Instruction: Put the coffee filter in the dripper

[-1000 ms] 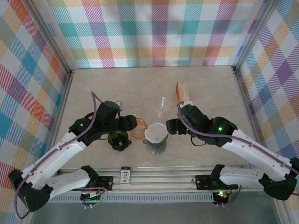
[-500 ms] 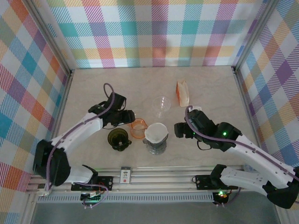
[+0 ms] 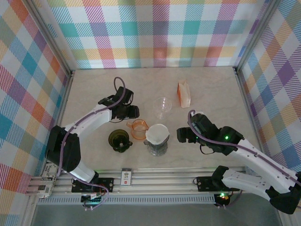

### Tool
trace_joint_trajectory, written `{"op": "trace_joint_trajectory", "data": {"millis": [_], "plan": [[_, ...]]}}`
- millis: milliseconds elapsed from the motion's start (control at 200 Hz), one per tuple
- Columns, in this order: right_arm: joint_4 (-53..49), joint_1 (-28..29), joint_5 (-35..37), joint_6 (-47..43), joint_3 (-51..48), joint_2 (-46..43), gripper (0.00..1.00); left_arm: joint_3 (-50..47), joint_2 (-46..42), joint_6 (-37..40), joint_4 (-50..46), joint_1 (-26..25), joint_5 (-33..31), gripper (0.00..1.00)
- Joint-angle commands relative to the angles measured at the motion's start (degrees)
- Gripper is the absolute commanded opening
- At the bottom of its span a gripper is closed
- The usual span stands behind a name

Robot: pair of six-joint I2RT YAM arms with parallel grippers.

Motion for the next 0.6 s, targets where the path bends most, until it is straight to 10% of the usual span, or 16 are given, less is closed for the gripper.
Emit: {"op": "trace_joint_trajectory", "data": {"millis": [0, 595], "plan": [[1.7, -0.4, -1.2, -0.5, -0.8, -1.0, 0.93, 2.8, 3.2, 2.5, 1.2, 0.5, -2.3, 0.55], [1.0, -1.1, -0.8, -0.3, -3.1, -4.0, 0.94, 16.2, 18.8, 1.6, 5.8, 0.4, 3.6, 0.38]]}}
